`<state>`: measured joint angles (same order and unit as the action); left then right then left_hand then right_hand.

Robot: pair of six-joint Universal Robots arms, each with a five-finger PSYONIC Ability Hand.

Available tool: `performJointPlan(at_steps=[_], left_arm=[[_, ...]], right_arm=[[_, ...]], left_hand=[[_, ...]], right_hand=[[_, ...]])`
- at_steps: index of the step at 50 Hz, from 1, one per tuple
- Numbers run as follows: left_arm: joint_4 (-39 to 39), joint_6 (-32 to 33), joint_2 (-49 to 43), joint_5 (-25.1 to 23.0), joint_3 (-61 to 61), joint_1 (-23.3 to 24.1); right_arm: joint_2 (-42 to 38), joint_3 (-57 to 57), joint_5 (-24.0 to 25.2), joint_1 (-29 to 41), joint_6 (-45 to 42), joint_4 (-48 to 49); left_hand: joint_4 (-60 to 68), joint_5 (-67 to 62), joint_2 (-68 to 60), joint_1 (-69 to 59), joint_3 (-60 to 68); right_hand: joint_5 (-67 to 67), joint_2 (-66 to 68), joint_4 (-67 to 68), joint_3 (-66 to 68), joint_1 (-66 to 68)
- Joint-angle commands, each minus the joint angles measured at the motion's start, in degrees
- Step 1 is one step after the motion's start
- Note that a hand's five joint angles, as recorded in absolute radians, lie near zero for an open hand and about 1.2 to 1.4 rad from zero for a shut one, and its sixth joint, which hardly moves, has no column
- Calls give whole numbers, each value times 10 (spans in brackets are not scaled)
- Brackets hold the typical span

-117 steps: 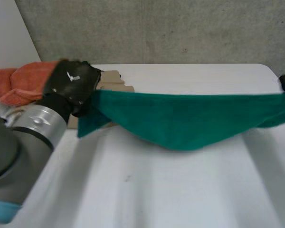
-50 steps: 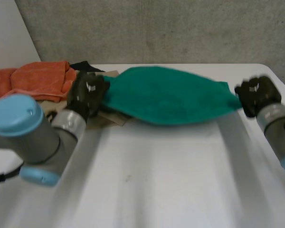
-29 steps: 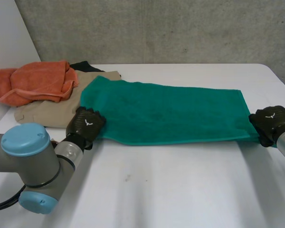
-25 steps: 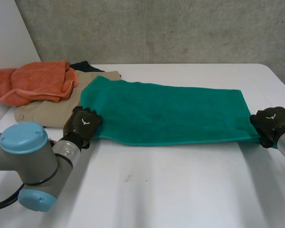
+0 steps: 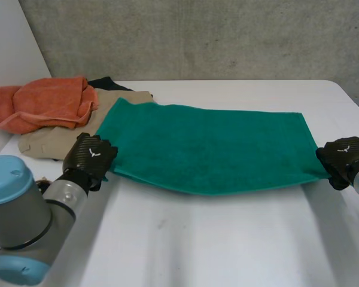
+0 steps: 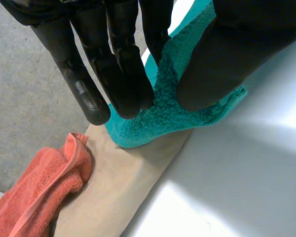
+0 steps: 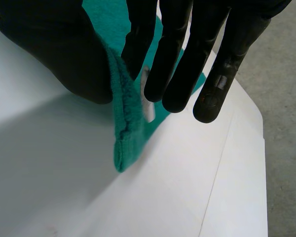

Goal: Fold the laundry.

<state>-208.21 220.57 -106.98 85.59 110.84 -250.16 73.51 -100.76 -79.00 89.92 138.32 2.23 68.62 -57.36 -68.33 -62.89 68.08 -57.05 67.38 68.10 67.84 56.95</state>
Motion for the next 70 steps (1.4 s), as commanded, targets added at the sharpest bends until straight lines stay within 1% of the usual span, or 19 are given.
performJointPlan(at_steps=[1, 7, 10, 14, 19, 25, 31, 34, 39, 43, 51, 54, 56, 57, 58, 59, 60, 66, 70], left_arm=[[153, 3, 109, -1, 34, 1], [325, 4, 186, -7, 57, 8], [384, 5, 205, -8, 69, 11], [421, 23, 206, -8, 82, 13], [427, 62, 194, -9, 78, 11], [403, 72, 127, -7, 20, 13], [307, 65, 24, -3, -85, 18], [244, 67, -34, 0, -138, 27], [177, 74, -112, 8, -212, 44], [149, 76, -175, 26, -276, 49], [139, 76, -272, 34, -381, 56], [129, 76, -290, 41, -404, 59], [118, 76, -292, 48, -410, 60], [102, 75, -292, 56, -413, 61], [93, 74, -291, 63, -413, 61], [84, 74, -290, 68, -413, 62], [76, 74, -288, 72, -411, 63], [58, 72, -264, 79, -393, 89], [74, 72, -223, 78, -345, 92]], right_arm=[[84, -4, 9, -25, -83, -126], [152, -41, 11, -88, -240, -252], [179, -65, 16, -128, -304, -310], [196, -85, 37, -156, -336, -340], [194, -90, 57, -164, -338, -341], [171, -70, 68, -157, -333, -305], [72, -3, 60, -115, -281, -211], [19, 47, 43, -73, -228, -167], [-64, 117, -7, -29, -206, -96], [-119, 165, -38, 9, -208, -30], [-220, 232, -41, 25, -208, 81], [-238, 243, -42, 34, -209, 106], [-256, 253, -45, 40, -206, 132], [-260, 256, -47, 41, -205, 141], [-264, 260, -49, 40, -204, 149], [-267, 262, -57, 41, -201, 159], [-267, 262, -62, 42, -199, 162], [-250, 246, -76, 41, -173, 161], [-199, 215, -73, 33, -124, 153]], left_hand=[[114, -126, -117, -171, 119], [114, -126, -117, -171, 119], [114, -126, -117, -171, 119], [114, -126, -117, -171, 119], [114, -126, -117, -171, 119], [114, -126, -117, -171, 119], [62, -75, -65, -119, 67], [54, -66, -56, -111, 59], [11, -24, -14, -69, 17], [-66, 53, 63, 9, -60], [-98, 85, 95, 41, -92], [-244, 231, 241, 187, -238], [-253, 240, 250, 195, -247], [-289, 277, 286, 232, -284], [-363, 350, 360, 306, -358], [-485, 473, 482, 428, -480], [-586, 574, 583, 529, -581], [-586, 574, 583, 529, -581], [-586, 574, 583, 529, -581]], right_hand=[[-129, 126, 119, 122, 231], [-129, 126, 119, 122, 231], [-129, 126, 119, 122, 231], [-129, 126, 119, 122, 231], [-129, 126, 119, 122, 231], [-129, 126, 119, 122, 231], [-129, 126, 119, 122, 231], [-129, 126, 119, 122, 231], [-129, 126, 119, 122, 231], [-129, 126, 119, 122, 231], [-129, 126, 119, 122, 231], [-129, 126, 119, 122, 231], [-54, 51, 44, 47, 156], [-21, 18, 11, 13, 122], [76, -79, -86, -84, 25], [443, -446, -454, -451, -342], [571, -574, -581, -578, -469], [571, -574, -581, -578, -469], [571, -574, -581, -578, -469]])
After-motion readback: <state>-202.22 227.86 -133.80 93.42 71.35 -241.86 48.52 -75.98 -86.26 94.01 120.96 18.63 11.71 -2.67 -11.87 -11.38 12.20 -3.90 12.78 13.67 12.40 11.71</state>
